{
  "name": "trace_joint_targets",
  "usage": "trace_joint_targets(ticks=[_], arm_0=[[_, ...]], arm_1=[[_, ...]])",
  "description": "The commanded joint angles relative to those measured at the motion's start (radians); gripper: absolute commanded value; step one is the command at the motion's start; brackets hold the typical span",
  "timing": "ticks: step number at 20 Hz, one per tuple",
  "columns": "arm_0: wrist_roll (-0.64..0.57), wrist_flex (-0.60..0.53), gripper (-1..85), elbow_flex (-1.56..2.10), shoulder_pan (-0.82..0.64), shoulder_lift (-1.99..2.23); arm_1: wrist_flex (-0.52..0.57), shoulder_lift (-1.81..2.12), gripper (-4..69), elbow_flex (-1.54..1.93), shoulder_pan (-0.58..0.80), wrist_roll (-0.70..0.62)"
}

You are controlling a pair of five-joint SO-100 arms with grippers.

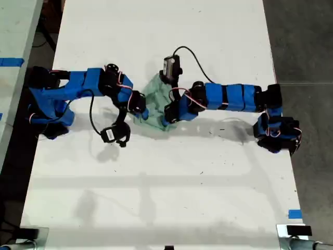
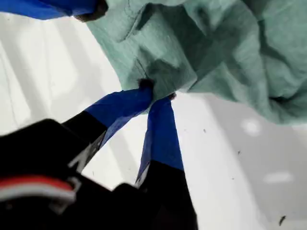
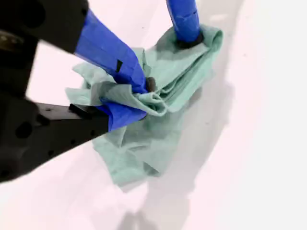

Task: Fold t shirt

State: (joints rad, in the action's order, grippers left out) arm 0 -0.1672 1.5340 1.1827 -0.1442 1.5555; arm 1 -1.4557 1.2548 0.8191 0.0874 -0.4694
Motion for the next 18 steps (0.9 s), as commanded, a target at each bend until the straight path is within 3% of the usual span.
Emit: trace_joint_targets(ticks=[1,3,5,7,9,11,12,13,16,18], arm_0=[[-0.155,0.005,1.5,-0.012,-0.222,0.086],[-0.272,0.008,12.0,-0.021,-0.368,0.1],[-0.344,0.028,24.0,-0.031,-0.531,0.166],[-0.385,0.041,25.9,-0.034,-0.684,0.288],[-0.428,0.044,21.0,-0.046,-0.802,0.459],[-0.463,0.04,9.3,-0.071,-0.838,0.632],[-0.471,0.026,-0.3,-0.072,-0.807,0.724],[-0.466,-0.003,-0.3,-0.052,-0.729,0.811],[-0.4,-0.15,-0.3,0.249,-0.454,1.095],[-0.37,-0.207,-0.3,0.663,-0.44,1.399]], arm_1=[[-0.008,0.1,3.2,-0.057,0.143,-0.104],[-0.038,0.118,12.5,-0.069,0.258,-0.184],[-0.106,0.189,31.4,-0.069,0.382,-0.229],[-0.179,0.284,33.6,-0.069,0.483,-0.255],[-0.256,0.4,33.4,-0.054,0.551,-0.264],[-0.284,0.574,28.9,0.043,0.571,-0.262],[-0.284,0.681,14.8,0.115,0.565,-0.249],[-0.282,0.793,0.5,0.198,0.54,-0.221],[-0.259,1.131,0.5,0.529,0.388,-0.135],[-0.238,1.327,0.6,0.816,0.288,-0.095]])
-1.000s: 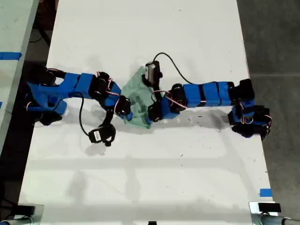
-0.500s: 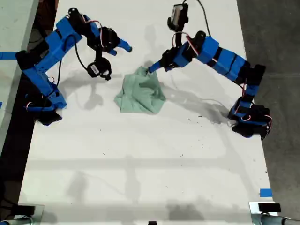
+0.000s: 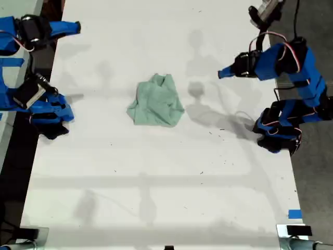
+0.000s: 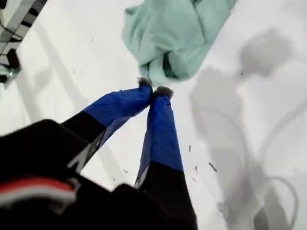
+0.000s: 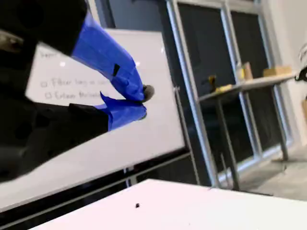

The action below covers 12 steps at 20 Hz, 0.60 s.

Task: Fold t shirt

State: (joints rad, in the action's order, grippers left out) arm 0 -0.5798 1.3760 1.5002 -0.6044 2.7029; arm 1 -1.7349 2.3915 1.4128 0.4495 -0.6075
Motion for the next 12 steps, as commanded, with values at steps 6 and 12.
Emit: trace_joint_targets(ticks=[6,12], arm_0=[[0.202,-0.581,-0.3,1.371,0.173,0.258],[0.365,-0.41,-0.3,1.793,0.152,0.9]], arm_1=[[0.541,0.296,0.6,1.114,-0.287,0.195],[0.46,1.069,0.7,1.703,-0.187,0.106]])
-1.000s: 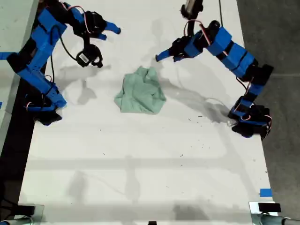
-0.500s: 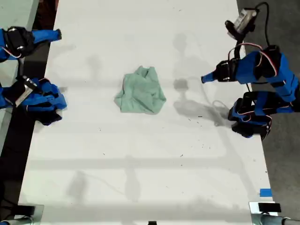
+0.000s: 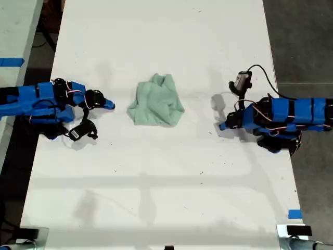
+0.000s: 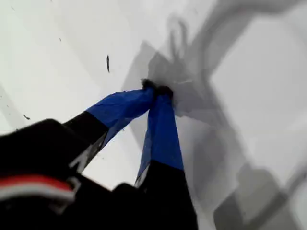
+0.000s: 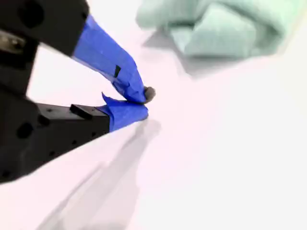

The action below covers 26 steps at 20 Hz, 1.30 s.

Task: Fold t shirt

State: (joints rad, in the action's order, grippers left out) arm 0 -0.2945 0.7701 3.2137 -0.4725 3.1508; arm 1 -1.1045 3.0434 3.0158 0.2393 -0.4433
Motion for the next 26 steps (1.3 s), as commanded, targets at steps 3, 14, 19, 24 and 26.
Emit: trace_joint_targets(ticks=[3,14,19,24,26], arm_0=[[0.106,0.227,-0.3,0.077,0.055,0.44],[-0.107,0.238,5.4,0.077,0.66,0.44],[-0.149,0.241,1.4,0.077,0.782,0.436],[-0.152,0.241,0.8,0.077,0.259,0.436],[-0.152,0.241,0.8,0.077,0.095,0.436]], arm_1=[[-0.227,0.457,1.4,0.094,0.043,-0.161],[-0.229,0.459,3.8,0.094,0.044,-0.328],[-0.229,0.459,3.8,0.094,0.044,-0.328],[-0.229,0.459,3.8,0.094,0.044,-0.328],[-0.229,0.459,3.8,0.094,0.044,-0.328]])
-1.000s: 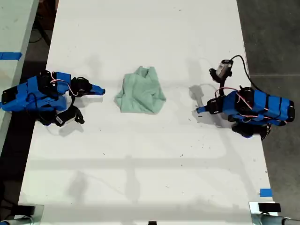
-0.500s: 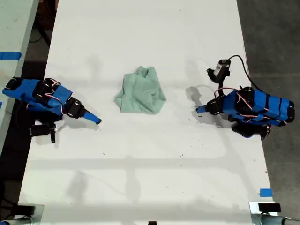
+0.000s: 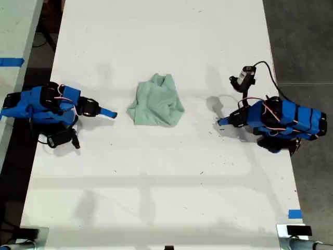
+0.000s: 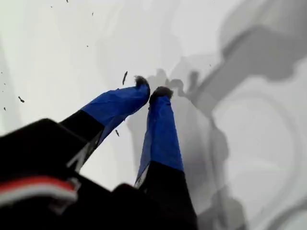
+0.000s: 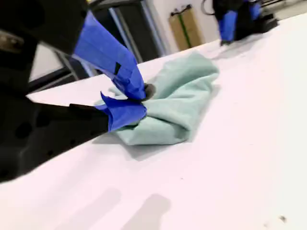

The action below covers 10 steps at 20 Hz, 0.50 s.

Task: Fold t shirt

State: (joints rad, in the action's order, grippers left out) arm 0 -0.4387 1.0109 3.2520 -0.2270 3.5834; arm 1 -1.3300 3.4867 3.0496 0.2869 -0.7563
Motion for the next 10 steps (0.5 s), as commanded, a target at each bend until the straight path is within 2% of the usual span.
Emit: trace_joint_targets(ticks=[1,5,10], arm_0=[[-0.008,0.0,0.8,0.038,-0.221,0.003],[-0.008,0.0,0.8,0.038,-0.428,0.003],[-0.008,0.0,0.8,0.038,-0.538,0.003]], arm_1=[[-0.003,0.015,3.8,0.06,-0.003,-0.015],[-0.003,0.015,3.8,0.06,-0.003,-0.015],[-0.003,0.015,3.8,0.06,-0.003,-0.015]])
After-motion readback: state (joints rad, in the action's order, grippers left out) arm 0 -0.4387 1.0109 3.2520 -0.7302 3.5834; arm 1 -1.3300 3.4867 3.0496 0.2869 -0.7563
